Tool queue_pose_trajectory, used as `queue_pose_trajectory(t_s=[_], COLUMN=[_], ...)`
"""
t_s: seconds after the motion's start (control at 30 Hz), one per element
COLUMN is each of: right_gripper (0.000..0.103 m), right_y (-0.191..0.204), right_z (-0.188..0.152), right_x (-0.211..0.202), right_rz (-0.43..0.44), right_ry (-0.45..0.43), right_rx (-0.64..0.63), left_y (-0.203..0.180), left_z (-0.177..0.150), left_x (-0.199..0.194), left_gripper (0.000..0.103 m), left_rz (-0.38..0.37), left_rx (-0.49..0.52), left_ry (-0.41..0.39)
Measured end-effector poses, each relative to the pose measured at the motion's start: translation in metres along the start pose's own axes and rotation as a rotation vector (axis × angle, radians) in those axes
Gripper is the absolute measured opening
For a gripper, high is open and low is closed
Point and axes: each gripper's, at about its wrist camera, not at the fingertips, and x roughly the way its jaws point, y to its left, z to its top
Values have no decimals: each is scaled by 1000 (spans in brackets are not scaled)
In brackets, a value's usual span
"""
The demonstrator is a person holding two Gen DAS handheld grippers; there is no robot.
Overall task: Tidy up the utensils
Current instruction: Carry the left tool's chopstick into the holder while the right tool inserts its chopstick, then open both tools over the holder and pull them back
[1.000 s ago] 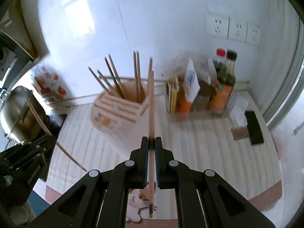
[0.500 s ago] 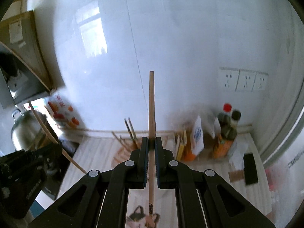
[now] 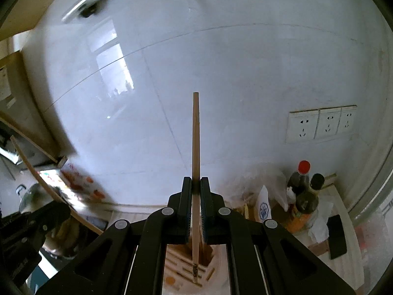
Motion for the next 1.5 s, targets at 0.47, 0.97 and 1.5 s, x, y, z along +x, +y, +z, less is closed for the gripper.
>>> queue_pose_trajectory(t_s=[0.47, 0.97, 1.5], right_gripper=[7, 17, 87], right_y=[-23, -30, -28], right_z=[3, -22, -74], right_x=[68, 72, 6], right_rz=[-6, 40, -106], right_ry=[40, 116, 95], right_rx=[52, 21, -87], left_y=[-14, 12, 40], left_z=[0, -12, -97], left_x=[80, 60, 52], left_gripper=[4, 63, 103], left_rz=[-73, -6, 265], left_rx=[-21, -84, -61], left_ry=[122, 128, 133])
